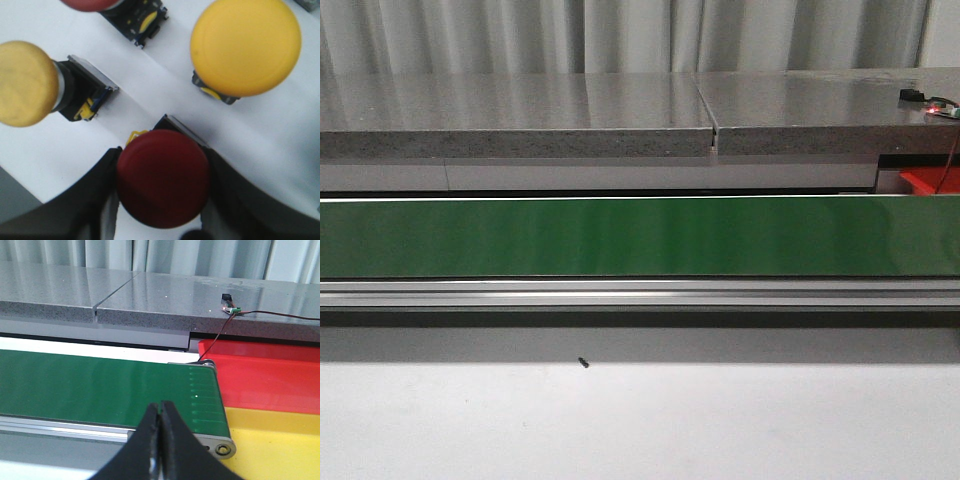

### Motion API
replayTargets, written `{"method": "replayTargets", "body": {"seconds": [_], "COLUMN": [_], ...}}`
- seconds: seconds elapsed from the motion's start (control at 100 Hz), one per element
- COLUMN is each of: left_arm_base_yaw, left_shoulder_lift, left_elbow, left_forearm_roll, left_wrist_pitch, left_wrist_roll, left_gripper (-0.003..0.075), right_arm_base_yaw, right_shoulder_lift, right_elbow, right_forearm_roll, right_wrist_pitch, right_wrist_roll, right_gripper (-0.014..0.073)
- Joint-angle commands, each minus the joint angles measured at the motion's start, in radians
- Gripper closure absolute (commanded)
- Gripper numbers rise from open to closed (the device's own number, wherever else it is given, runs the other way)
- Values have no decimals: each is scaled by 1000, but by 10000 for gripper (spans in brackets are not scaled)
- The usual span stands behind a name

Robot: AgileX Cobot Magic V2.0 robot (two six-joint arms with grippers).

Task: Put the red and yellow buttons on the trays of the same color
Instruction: 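Grasp a red push button with the left gripper and lift it, then lower the red button onto the conveyor belt and open the left gripper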

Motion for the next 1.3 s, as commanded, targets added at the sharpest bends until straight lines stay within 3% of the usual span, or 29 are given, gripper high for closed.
{"method": "replayTargets", "body": {"seconds": [0.0, 0.28, 0.49, 0.9, 1.29], "left_arm_base_yaw": [1, -6, -54, -246, -291], "left_shoulder_lift": [-84, -312, -416, -316, -169], "left_elbow": [-30, -30, -73, -195, -209], "left_forearm_roll": [7, -8, -226, -238, -244], "left_wrist_pitch": [14, 72, 77, 128, 101], "left_wrist_roll": [0, 11, 235, 262, 262], "left_gripper": [668, 670, 670, 670, 669], "right_arm_base_yaw": [-4, -4, -4, -4, -4], "right_shoulder_lift": [-19, -19, -19, -19, -19], "right_elbow": [-16, -16, -16, -16, -16], "right_forearm_roll": [-9, -9, -9, -9, -9], "right_wrist_pitch": [-77, -77, -77, -77, -77], "right_wrist_roll": [0, 0, 0, 0, 0], "right_gripper": [662, 662, 662, 662, 662]}}
